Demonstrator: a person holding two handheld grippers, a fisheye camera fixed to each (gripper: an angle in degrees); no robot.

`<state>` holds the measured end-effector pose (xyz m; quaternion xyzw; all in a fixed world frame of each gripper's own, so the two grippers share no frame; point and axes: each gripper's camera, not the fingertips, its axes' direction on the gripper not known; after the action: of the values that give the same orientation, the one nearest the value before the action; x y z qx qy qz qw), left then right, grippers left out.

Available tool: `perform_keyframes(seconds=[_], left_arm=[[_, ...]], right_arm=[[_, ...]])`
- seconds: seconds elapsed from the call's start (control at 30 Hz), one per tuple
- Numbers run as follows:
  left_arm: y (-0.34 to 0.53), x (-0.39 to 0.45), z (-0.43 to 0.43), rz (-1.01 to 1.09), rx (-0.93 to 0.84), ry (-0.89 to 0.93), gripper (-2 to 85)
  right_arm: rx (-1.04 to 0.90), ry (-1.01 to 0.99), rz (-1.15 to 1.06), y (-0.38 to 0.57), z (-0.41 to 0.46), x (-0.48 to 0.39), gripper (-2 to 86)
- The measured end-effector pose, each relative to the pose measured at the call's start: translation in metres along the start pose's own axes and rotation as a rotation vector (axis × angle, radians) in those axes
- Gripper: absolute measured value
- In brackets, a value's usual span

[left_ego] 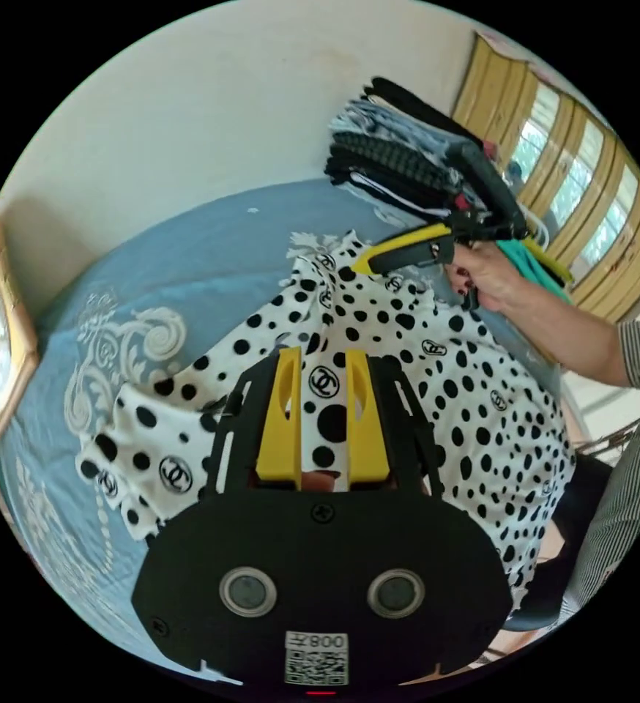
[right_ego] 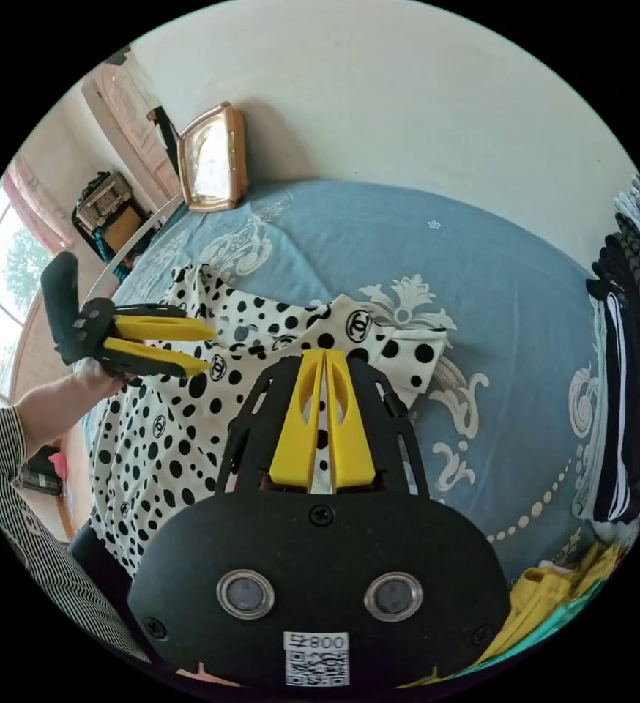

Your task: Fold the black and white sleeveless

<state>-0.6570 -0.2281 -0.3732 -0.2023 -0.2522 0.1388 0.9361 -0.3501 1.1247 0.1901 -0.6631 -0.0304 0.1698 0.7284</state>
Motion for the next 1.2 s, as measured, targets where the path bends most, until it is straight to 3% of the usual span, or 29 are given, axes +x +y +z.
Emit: perform_keyframes(seconds=[0.17,0.47,0.67,0.83,0.97,1.07,1.2], left_arm=[[-0.009,-0.009,0.046,-0.017,-0.088,0.008,5.1],[0.002,-0.072,0.071,-0.187,-0.038,0.398,1.7],[0.012,-0.102,0.086,-0.239,0.010,0.502,2.4],[0.016,-0.112,0.092,-0.216,0.024,0.474,5.7],[0.006,-0.100,0.084,-0.100,0.059,0.304,7.9],[-0.009,-0.084,0.098,0.019,-0.043,0.190,6.7],[-0.015,-0.090,0.113,0.023,-0.083,0.199,2.3]], right_arm=[[-0.037,-0.067,-0.100,-0.018,0.017,-0.036,0.5],[-0.059,0.049,-0.588,-0.050,0.031,-0.121,4.6],[-0.250,0.116,-0.849,-0.076,0.066,-0.167,4.7],[-0.355,0.101,-0.882,-0.100,0.085,-0.180,1.0],[-0.393,0.040,-0.878,-0.118,0.089,-0.184,0.3],[-0.421,-0.001,-0.871,-0.130,0.089,-0.184,0.3],[-0.490,-0.074,-0.801,-0.151,0.095,-0.176,0.3]])
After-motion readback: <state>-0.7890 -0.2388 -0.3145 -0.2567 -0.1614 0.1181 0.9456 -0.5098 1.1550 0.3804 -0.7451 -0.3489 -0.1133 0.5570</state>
